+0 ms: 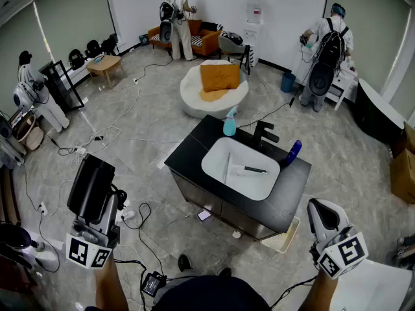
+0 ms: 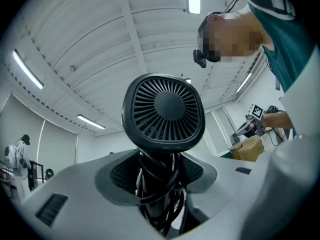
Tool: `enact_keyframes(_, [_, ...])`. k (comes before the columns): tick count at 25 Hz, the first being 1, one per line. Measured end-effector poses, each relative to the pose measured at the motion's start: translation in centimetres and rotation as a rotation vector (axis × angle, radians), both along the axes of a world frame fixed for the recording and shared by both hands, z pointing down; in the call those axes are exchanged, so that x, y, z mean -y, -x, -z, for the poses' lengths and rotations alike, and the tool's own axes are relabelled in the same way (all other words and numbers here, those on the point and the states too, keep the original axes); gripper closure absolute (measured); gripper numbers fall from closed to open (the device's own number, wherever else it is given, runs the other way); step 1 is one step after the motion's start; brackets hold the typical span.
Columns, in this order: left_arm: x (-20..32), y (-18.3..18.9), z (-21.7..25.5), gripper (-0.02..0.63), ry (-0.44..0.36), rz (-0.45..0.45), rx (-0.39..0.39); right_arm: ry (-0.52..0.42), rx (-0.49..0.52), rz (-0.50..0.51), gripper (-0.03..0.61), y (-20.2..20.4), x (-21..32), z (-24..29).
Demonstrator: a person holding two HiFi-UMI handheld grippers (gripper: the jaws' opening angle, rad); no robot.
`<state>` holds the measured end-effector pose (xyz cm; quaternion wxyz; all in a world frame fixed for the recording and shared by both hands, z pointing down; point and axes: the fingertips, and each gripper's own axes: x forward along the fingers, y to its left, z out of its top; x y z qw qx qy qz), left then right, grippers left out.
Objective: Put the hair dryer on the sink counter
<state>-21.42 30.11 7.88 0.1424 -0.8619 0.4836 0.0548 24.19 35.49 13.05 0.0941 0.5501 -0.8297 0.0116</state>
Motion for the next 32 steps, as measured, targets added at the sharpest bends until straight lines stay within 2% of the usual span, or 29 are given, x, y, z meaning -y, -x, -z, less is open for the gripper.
enact_keyframes(9, [0.6, 1.7, -0.8, 0.404, 0.022, -0.009, -0.017, 0.008, 0.016, -0.017, 0.571, 1.5, 0.0, -0.3])
enact_keyframes(16, [1.5, 3.7, -0.9, 0.403, 0.043, -0.034, -0.018, -0.007, 0.084, -0.043, 0.569, 3.6, -0.1, 0.3])
enact_keyframes(25, [5.0, 6.4, -1.1, 0.403, 0.061, -0.084, -0.023, -0.001, 0.129, -0.095, 0.568, 7.1, 1.5, -0.1])
enact_keyframes(32, [8.0, 9.4, -2.1, 0.404, 0.075, -0.124, -0.051, 0.004, 0.126, -0.129, 0.568, 10.8, 4.1, -0.4])
